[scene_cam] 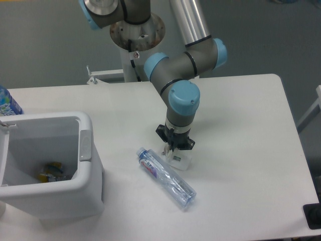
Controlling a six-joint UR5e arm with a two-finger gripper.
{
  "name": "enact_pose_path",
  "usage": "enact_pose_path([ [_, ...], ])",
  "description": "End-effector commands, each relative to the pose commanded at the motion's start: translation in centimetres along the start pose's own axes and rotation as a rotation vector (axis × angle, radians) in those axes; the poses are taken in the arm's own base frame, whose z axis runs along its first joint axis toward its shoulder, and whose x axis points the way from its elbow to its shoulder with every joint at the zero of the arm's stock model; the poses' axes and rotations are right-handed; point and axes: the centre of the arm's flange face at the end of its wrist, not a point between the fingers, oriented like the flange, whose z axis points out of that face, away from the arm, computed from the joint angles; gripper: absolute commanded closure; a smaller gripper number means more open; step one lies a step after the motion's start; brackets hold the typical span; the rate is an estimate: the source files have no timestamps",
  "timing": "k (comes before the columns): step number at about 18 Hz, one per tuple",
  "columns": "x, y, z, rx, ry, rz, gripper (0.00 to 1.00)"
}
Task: Place the trash in the trash can
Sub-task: 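Close the gripper on the white piece and lift it, then carry the white piece over the white bin and lower it in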
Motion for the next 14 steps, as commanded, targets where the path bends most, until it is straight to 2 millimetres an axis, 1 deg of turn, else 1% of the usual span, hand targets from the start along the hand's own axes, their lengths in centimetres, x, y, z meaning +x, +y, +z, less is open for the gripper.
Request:
enact_pose_path([
  [1,-0.4,0.9,-1.8,0.015,-0.023,-0.001,1.00],
  [3,-1.2,1.6,-5.7,0.059,-0.073,-0.010,1.00],
  [5,-2.4,1.9,-12.5,0.208,-0.140,-0.029,1.00],
  [6,-3.0,1.8,-15.3,0.309,-0.145,-0.047,1.00],
  [7,-3.4,1.9,-17.6,0.401,-0.139,-0.066,1.00],
  [8,-2.9,2.0,-19.6,0.478,-0.128,-0.111,1.00],
  [10,-1.5,2.0,-22.8,0.577,-0.090,-0.243,1.00],
  [13,1.5,0.5,-26.3,0.712,0.036,-0.449,1.00],
  [14,2.1,0.1,-27.3,0.741,0.069,-0.494,1.00],
])
